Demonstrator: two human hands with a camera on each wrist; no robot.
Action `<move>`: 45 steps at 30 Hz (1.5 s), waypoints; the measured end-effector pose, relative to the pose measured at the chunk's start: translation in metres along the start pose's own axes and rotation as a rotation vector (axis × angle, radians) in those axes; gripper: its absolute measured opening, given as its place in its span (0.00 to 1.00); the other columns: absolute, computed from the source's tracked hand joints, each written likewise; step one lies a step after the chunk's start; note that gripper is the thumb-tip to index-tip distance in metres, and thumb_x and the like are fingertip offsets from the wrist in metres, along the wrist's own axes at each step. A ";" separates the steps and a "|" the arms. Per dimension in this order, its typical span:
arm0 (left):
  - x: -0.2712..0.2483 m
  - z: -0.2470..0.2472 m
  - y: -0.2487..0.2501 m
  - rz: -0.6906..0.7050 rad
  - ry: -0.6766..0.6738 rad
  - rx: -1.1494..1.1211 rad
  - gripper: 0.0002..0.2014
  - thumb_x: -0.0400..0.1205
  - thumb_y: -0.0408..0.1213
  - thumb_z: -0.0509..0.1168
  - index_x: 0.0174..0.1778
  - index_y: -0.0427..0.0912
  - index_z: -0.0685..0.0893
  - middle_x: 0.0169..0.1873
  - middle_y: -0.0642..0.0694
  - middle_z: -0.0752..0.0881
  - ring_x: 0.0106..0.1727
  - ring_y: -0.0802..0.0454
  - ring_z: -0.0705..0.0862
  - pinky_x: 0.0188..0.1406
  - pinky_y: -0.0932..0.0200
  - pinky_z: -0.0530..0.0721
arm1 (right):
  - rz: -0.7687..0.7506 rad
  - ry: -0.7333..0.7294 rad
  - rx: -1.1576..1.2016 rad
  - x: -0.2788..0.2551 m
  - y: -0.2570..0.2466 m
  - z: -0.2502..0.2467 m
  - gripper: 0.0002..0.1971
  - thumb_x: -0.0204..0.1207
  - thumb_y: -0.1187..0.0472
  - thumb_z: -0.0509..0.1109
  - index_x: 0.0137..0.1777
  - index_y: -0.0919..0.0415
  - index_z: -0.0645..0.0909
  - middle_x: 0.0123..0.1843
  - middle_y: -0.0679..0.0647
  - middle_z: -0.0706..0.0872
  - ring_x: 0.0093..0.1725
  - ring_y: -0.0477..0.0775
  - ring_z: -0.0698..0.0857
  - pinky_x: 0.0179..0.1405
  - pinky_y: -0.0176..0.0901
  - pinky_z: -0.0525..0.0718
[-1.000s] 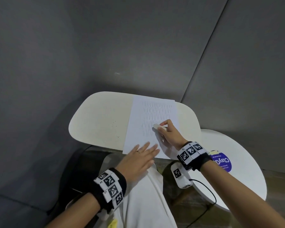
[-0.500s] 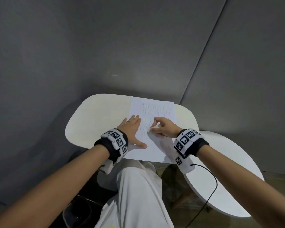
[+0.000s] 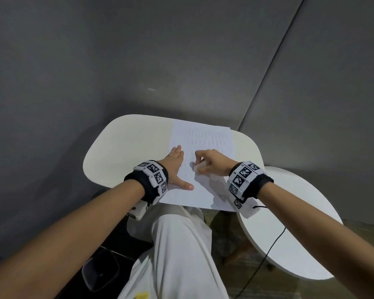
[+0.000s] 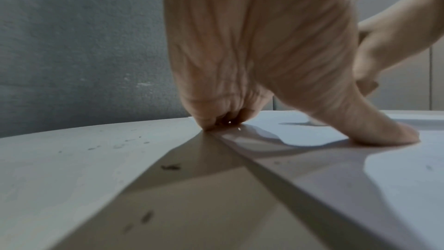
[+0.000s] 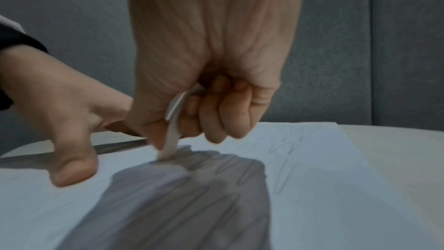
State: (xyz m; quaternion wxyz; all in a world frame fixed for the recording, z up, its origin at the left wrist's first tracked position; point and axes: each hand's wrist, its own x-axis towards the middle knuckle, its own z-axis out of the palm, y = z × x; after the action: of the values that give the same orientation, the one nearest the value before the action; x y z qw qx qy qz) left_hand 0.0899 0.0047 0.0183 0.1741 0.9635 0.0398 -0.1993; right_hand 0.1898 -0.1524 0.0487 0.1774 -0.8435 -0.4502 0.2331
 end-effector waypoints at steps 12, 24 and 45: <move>-0.003 0.002 -0.001 0.040 0.019 -0.006 0.63 0.72 0.66 0.69 0.82 0.31 0.35 0.82 0.37 0.31 0.83 0.44 0.31 0.84 0.48 0.41 | -0.013 -0.052 -0.071 -0.001 -0.003 -0.002 0.10 0.72 0.63 0.72 0.38 0.55 0.72 0.46 0.56 0.86 0.40 0.52 0.82 0.40 0.43 0.78; -0.003 0.003 -0.004 0.074 0.051 -0.016 0.63 0.72 0.65 0.70 0.83 0.31 0.36 0.83 0.37 0.33 0.84 0.45 0.33 0.84 0.49 0.42 | -0.032 0.007 -0.079 0.005 -0.011 0.007 0.08 0.72 0.64 0.71 0.40 0.56 0.72 0.45 0.54 0.88 0.40 0.51 0.83 0.40 0.44 0.80; -0.004 0.004 -0.008 0.055 0.077 0.168 0.63 0.68 0.76 0.61 0.84 0.39 0.37 0.84 0.45 0.36 0.84 0.52 0.36 0.81 0.38 0.36 | -0.002 -0.032 -0.046 0.018 -0.015 0.009 0.08 0.70 0.61 0.73 0.39 0.57 0.74 0.41 0.51 0.87 0.41 0.52 0.84 0.40 0.44 0.81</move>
State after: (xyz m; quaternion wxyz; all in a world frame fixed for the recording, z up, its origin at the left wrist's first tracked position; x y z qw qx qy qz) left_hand 0.0840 0.0106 0.0138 0.0964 0.9824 0.0031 -0.1601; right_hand 0.1837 -0.1284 0.0450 0.1512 -0.8431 -0.4590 0.2359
